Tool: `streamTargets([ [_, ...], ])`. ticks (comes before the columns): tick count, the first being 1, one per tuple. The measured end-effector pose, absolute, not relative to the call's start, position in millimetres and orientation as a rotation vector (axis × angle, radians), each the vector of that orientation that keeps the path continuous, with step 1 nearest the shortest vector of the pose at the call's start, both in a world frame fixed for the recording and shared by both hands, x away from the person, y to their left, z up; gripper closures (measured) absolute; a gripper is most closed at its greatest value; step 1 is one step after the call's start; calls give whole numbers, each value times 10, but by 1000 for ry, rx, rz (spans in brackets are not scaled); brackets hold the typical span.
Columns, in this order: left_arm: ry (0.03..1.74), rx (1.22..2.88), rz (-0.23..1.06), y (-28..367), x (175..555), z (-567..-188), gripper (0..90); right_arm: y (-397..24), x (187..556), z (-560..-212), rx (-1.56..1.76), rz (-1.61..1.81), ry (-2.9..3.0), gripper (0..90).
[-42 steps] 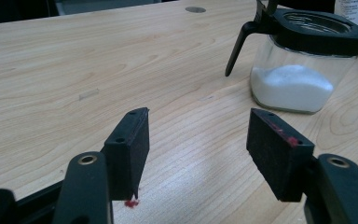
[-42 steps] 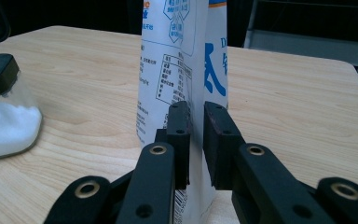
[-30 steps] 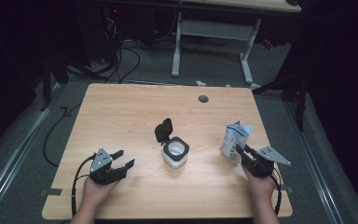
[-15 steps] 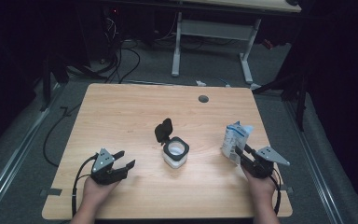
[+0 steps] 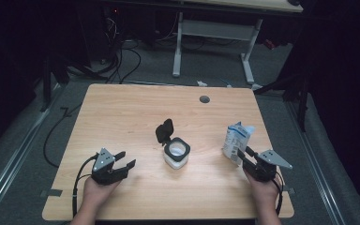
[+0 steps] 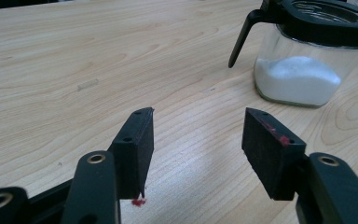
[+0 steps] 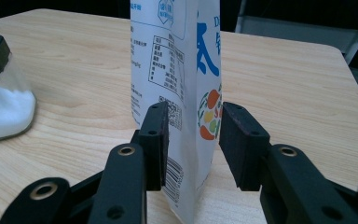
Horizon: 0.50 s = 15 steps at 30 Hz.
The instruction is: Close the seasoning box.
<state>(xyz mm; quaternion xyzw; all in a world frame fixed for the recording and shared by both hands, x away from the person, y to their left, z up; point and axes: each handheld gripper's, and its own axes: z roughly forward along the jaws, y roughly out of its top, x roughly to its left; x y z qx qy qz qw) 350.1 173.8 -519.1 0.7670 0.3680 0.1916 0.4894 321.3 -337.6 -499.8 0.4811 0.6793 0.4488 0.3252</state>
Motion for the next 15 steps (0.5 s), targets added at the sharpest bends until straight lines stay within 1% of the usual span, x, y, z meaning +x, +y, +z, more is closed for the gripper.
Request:
streamTargets([
  [6, 905, 1871, 462, 1703, 3540, -5192, 453, -3374, 3129, -5000, 1261, 1151, 1798, 603],
  [8, 911, 1862, 443, 1693, 3571, -5193, 454, -3370, 3095, -5005, 1277, 1153, 1804, 598],
  [15, 921, 1865, 425, 1665, 3625, -5195, 448, -3352, 2974, -5013, 1292, 1128, 1812, 595],
])
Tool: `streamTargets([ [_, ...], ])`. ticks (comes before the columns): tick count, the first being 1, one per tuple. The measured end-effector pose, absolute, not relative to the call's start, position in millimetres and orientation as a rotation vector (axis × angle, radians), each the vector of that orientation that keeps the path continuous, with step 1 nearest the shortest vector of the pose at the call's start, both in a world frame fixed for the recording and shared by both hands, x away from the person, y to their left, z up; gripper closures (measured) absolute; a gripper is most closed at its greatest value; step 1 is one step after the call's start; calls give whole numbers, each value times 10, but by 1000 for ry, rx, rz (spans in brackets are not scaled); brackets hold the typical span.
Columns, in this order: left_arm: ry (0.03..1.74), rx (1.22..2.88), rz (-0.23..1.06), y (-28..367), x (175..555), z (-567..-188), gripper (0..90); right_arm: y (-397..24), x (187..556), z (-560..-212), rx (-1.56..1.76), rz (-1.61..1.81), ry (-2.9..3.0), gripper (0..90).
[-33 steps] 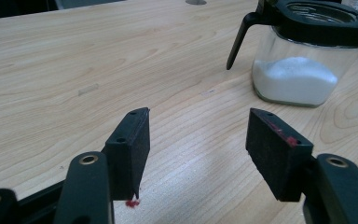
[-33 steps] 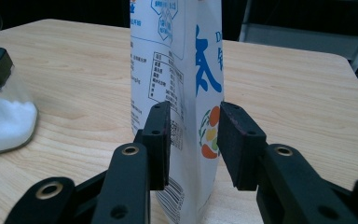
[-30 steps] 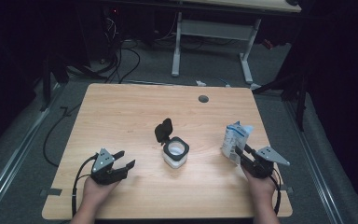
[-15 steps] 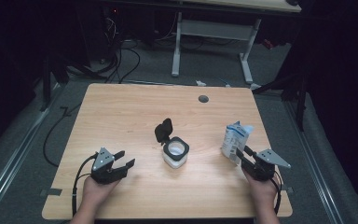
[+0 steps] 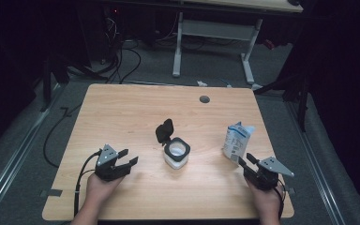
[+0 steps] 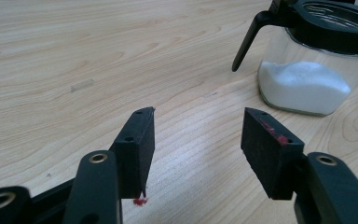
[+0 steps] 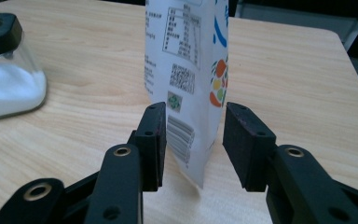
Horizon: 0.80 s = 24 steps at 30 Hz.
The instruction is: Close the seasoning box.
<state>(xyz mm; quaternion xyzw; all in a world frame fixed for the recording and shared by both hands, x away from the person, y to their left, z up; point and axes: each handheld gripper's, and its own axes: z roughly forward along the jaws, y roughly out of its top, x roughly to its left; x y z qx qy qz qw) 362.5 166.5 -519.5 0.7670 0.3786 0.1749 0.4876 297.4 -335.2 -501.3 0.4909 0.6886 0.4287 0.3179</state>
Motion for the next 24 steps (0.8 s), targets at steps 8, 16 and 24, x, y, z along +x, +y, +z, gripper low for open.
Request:
streamTargets([
  [8, 894, 1868, 428, 1595, 3657, -5200, 446, -3295, 2899, -5006, 1297, 1093, 1817, 609],
  [16, 892, 1859, 461, 1532, 3683, -5199, 469, -3228, 2846, -4980, 1276, 1077, 1837, 610],
  [24, 909, 1882, 447, 1532, 3691, -5210, 458, -3128, 2881, -4960, 1267, 1091, 1854, 615],
])
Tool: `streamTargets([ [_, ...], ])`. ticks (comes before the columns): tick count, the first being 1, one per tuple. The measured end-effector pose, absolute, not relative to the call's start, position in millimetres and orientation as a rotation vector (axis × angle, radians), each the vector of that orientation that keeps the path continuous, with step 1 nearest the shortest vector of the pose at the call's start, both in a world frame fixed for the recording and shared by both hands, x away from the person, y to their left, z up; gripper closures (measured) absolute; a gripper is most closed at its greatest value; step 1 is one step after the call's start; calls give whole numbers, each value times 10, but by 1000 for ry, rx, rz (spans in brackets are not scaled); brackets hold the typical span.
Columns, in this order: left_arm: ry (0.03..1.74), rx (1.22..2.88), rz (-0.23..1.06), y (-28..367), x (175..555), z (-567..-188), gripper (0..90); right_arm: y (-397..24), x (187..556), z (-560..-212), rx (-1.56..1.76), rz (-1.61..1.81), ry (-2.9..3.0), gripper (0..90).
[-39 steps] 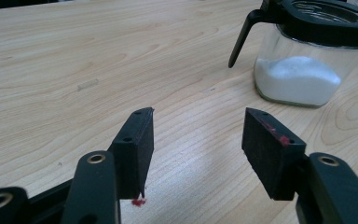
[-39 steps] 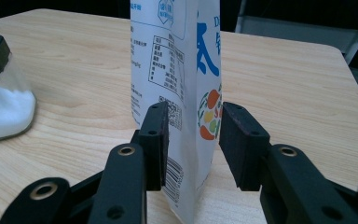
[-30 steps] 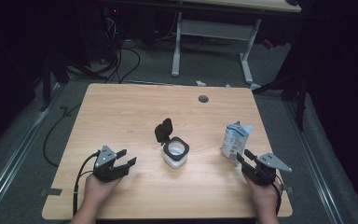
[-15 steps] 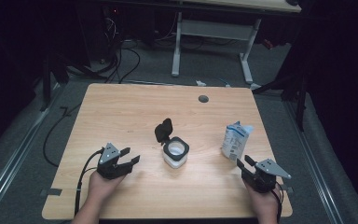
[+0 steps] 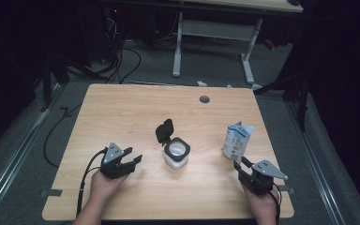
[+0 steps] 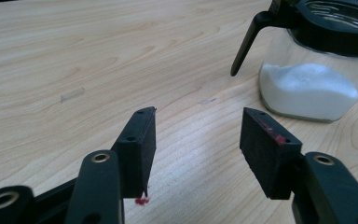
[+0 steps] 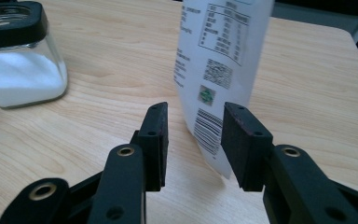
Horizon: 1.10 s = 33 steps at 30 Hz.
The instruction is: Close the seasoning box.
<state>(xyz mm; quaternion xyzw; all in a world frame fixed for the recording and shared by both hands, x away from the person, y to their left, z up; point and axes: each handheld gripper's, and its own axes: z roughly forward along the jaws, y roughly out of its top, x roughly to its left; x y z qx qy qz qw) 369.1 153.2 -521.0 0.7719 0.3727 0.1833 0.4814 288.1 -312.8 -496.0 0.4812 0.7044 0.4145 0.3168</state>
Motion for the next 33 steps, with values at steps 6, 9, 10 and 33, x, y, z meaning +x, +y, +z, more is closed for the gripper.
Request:
streamTargets([
  [6, 964, 1902, 410, 1595, 3664, -5250, 428, -3007, 2992, -4962, 1232, 1112, 1889, 610],
  [9, 976, 1901, 428, 1619, 3636, -5244, 433, -2961, 3036, -4964, 1224, 1122, 1901, 610],
  [10, 985, 1896, 445, 1643, 3608, -5243, 435, -2916, 3074, -4968, 1217, 1124, 1914, 616],
  [33, 1029, 1830, 437, 1599, 3655, -5117, 613, -2355, 3454, -5034, 1159, 1127, 2076, 690],
])
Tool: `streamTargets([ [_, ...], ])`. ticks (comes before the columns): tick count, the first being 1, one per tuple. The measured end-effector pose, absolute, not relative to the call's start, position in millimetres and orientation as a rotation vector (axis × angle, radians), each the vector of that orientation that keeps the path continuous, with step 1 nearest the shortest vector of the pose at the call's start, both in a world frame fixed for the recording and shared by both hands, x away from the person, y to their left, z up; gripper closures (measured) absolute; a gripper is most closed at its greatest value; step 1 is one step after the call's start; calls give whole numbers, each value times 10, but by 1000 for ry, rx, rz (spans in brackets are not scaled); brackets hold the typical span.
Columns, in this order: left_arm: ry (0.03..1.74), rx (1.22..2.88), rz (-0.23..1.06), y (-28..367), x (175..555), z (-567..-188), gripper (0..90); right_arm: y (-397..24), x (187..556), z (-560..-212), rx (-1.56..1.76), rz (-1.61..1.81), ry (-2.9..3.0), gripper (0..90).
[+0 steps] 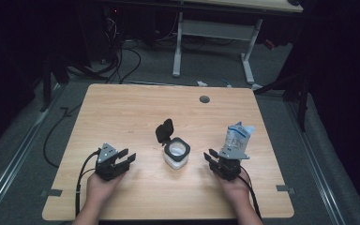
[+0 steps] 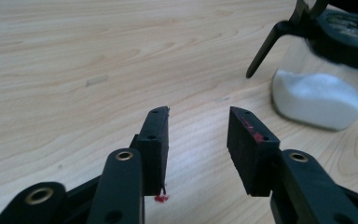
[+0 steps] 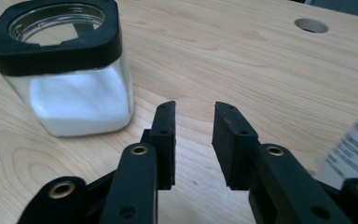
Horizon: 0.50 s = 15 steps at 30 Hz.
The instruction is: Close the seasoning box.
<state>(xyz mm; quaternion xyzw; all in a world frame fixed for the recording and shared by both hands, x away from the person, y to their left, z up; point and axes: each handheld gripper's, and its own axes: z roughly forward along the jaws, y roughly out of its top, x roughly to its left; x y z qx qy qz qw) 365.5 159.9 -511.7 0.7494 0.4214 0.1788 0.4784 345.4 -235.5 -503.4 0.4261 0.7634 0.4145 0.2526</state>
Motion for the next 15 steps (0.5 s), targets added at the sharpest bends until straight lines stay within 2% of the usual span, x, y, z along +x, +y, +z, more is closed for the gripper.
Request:
streamTargets([
  [9, 1047, 1797, 412, 1367, 3891, -4975, 672, -2188, 3526, -5066, 1146, 1147, 2083, 691],
  [15, 1043, 1794, 416, 1250, 3965, -4929, 756, -2131, 3454, -5092, 1101, 1127, 2121, 715],
])
